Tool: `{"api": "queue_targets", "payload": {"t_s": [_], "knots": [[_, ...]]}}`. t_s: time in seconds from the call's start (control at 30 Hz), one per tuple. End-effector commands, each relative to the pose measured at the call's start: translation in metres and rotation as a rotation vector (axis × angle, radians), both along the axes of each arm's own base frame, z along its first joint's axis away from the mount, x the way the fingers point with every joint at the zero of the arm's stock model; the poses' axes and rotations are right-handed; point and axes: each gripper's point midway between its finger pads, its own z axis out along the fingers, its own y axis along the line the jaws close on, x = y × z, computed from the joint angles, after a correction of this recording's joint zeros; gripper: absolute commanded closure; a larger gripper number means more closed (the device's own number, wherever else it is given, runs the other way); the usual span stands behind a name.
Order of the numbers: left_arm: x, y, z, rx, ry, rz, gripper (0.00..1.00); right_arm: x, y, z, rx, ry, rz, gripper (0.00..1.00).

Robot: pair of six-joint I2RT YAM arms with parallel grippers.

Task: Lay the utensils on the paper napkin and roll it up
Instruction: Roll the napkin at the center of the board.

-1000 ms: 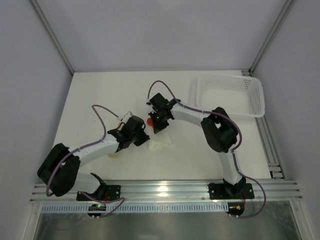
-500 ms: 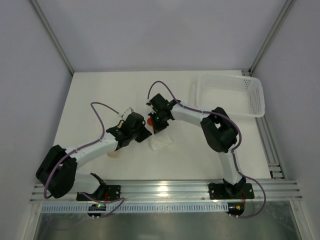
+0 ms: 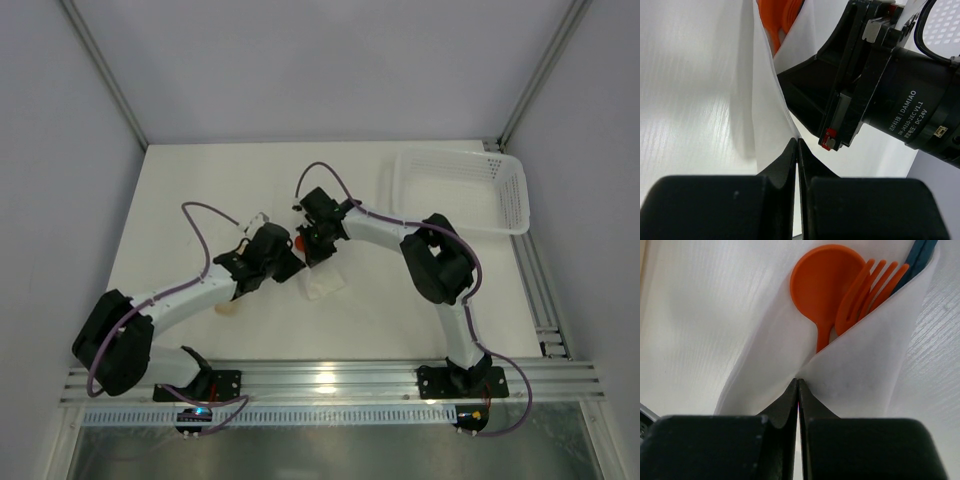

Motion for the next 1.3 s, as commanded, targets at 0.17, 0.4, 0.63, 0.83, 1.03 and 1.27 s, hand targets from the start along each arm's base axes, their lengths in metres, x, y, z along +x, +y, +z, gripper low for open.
{"api": "queue_targets", "payload": {"t_s": [0.17,0.4,0.63,0.83,1.03,1.27], "knots": [[-0.003,0.013,0.007,0.010,-0.029,0.046,1.00,0.015,0.008,0.054,0.121,-0.062,-0.029,0.96],[-0.004,0.015,0.006,0.015,-0.031,0.045,1.00,0.026,-0.010,0.068,0.079,-0.114,-0.059,0.94],[-0.004,0.013,0.008,0.012,-0.034,0.040,1.00,0.024,-0.027,0.063,-0.002,-0.134,-0.051,0.80],[-0.002,0.012,0.010,0.007,-0.037,0.038,1.00,0.016,-0.035,0.053,-0.057,-0.132,-0.027,0.59],[-0.002,0.012,0.010,0.011,-0.038,0.037,1.00,0.011,-0.037,0.045,-0.098,-0.142,-0.014,0.47],[-0.001,0.010,0.011,0.003,-0.040,0.037,1.00,0.011,-0.038,0.039,-0.154,-0.171,-0.006,0.41]]}}
